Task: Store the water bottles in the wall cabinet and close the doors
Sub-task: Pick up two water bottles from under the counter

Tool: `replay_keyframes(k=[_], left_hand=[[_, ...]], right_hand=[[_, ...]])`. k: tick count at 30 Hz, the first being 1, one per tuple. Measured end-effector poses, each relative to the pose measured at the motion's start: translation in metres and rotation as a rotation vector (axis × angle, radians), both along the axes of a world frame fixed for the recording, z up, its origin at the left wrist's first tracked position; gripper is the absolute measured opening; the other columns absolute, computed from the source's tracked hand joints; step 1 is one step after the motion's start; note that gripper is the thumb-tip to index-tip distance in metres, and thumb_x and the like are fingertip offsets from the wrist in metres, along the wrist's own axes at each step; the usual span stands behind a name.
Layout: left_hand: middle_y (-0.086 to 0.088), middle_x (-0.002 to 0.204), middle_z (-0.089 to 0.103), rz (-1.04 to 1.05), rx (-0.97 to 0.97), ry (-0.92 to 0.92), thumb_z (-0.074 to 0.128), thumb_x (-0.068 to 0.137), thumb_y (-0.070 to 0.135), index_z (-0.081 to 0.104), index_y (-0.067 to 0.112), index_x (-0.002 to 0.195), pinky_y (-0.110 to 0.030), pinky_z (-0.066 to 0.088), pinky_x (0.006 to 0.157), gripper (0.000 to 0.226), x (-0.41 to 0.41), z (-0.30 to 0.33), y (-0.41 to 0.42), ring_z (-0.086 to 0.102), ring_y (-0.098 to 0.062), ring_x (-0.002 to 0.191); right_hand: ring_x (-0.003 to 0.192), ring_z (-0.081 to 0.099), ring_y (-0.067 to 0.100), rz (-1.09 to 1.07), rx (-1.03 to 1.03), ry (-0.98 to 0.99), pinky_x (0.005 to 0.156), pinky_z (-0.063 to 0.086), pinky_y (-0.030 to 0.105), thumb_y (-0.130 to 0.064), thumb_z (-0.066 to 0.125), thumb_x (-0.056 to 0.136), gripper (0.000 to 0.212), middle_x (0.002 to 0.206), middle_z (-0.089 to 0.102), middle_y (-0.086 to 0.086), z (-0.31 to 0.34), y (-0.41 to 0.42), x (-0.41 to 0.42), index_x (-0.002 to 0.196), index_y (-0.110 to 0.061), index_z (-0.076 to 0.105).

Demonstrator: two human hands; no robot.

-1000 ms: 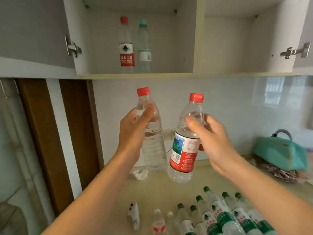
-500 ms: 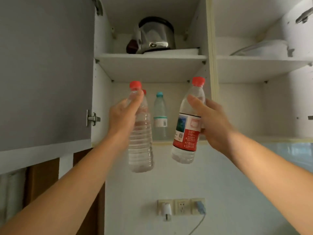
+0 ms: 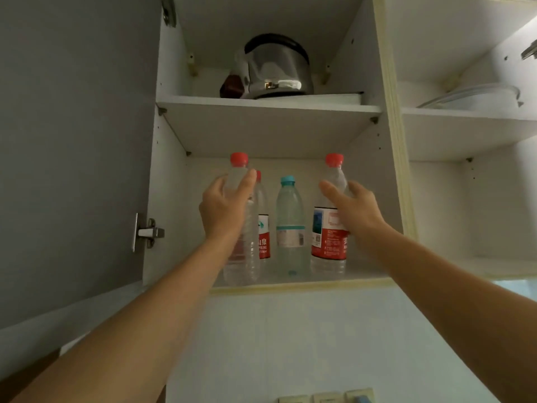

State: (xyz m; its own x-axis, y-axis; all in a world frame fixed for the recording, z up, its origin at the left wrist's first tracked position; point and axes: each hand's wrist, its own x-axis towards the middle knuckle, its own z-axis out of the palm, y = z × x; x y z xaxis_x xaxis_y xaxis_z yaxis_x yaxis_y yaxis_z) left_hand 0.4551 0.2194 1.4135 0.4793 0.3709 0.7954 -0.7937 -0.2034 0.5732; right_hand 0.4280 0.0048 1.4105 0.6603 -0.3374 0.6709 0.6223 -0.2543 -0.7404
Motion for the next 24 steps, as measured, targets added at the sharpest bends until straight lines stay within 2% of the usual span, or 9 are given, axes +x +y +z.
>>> replay_keyframes(k=[2, 4, 8, 10, 12, 15, 17, 21, 24], left_hand=[[-0.002, 0.116, 0.071, 0.001, -0.017, 0.050, 0.062, 0.083, 0.073, 0.068, 0.019, 0.116, -0.039, 0.056, 0.088, 0.064, 0.010, -0.004, 0.002, 0.067, -0.021, 0.107], [-0.005, 0.129, 0.066, 0.000, 0.021, 0.065, 0.059, 0.083, 0.074, 0.060, 0.016, 0.132, -0.039, 0.053, 0.093, 0.076, 0.013, -0.009, 0.004, 0.064, -0.024, 0.116], [0.007, 0.130, 0.059, -0.055, 0.201, 0.091, 0.065, 0.089, 0.057, 0.039, 0.020, 0.149, -0.027, 0.052, 0.085, 0.075, 0.011, -0.030, 0.009, 0.061, -0.013, 0.114], [0.005, 0.126, 0.064, -0.126, 0.249, 0.158, 0.071, 0.090, 0.046, 0.043, 0.026, 0.142, -0.036, 0.057, 0.088, 0.062, 0.009, -0.040, 0.017, 0.065, -0.011, 0.106], [0.005, 0.116, 0.070, -0.141, 0.356, 0.231, 0.077, 0.085, 0.043, 0.052, 0.027, 0.129, -0.033, 0.058, 0.083, 0.054, 0.006, -0.048, 0.030, 0.069, -0.008, 0.098], [0.009, 0.116, 0.071, -0.163, 0.474, 0.315, 0.083, 0.076, 0.049, 0.056, 0.028, 0.129, -0.038, 0.056, 0.093, 0.063, 0.003, -0.054, 0.044, 0.068, -0.011, 0.105], [0.011, 0.115, 0.070, -0.151, 0.508, 0.344, 0.084, 0.075, 0.049, 0.058, 0.032, 0.124, -0.036, 0.054, 0.094, 0.058, 0.001, -0.051, 0.045, 0.067, -0.009, 0.106], [0.014, 0.110, 0.072, -0.166, 0.562, 0.382, 0.083, 0.079, 0.040, 0.062, 0.038, 0.113, -0.033, 0.053, 0.091, 0.040, 0.008, -0.044, 0.035, 0.067, -0.007, 0.103], [0.014, 0.106, 0.074, -0.179, 0.581, 0.383, 0.083, 0.080, 0.037, 0.066, 0.040, 0.098, -0.035, 0.055, 0.094, 0.025, 0.021, -0.042, 0.025, 0.069, -0.007, 0.099]], right_hand=[[0.089, 0.068, 0.015, -0.010, -0.023, 0.010, 0.073, 0.056, 0.039, -0.061, 0.070, 0.084, 0.082, 0.107, 0.062, -0.009, 0.000, -0.001, 0.009, 0.150, -0.023, 0.039], [0.083, 0.070, 0.014, -0.040, -0.088, 0.008, 0.066, 0.057, 0.036, -0.059, 0.070, 0.085, 0.075, 0.097, 0.063, -0.009, -0.001, -0.003, 0.015, 0.144, -0.022, 0.045], [0.085, 0.075, 0.018, -0.059, -0.273, 0.066, 0.078, 0.063, 0.045, -0.042, 0.078, 0.084, 0.054, 0.102, 0.074, 0.000, -0.015, -0.008, 0.017, 0.130, -0.025, 0.055], [0.089, 0.075, 0.019, -0.034, -0.303, 0.086, 0.081, 0.063, 0.049, -0.032, 0.080, 0.084, 0.054, 0.103, 0.074, 0.000, -0.024, -0.015, 0.017, 0.131, -0.024, 0.055], [0.093, 0.075, 0.019, -0.015, -0.333, 0.107, 0.082, 0.063, 0.049, -0.026, 0.083, 0.082, 0.064, 0.107, 0.072, 0.000, -0.027, -0.023, 0.015, 0.137, -0.026, 0.049], [0.091, 0.073, 0.014, -0.009, -0.462, 0.205, 0.072, 0.063, 0.034, -0.024, 0.086, 0.077, 0.067, 0.104, 0.071, -0.003, -0.032, -0.031, 0.011, 0.132, -0.029, 0.049], [0.092, 0.070, 0.013, 0.008, -0.510, 0.261, 0.067, 0.060, 0.027, -0.023, 0.087, 0.076, 0.065, 0.104, 0.070, -0.004, -0.038, -0.030, 0.010, 0.129, -0.030, 0.051], [0.099, 0.067, 0.015, 0.009, -0.499, 0.250, 0.087, 0.060, 0.039, -0.021, 0.087, 0.076, 0.066, 0.111, 0.068, -0.003, -0.043, -0.027, 0.018, 0.131, -0.027, 0.051], [0.102, 0.066, 0.014, 0.019, -0.500, 0.242, 0.091, 0.058, 0.038, -0.021, 0.087, 0.076, 0.069, 0.114, 0.067, -0.003, -0.044, -0.023, 0.028, 0.134, -0.024, 0.051]])
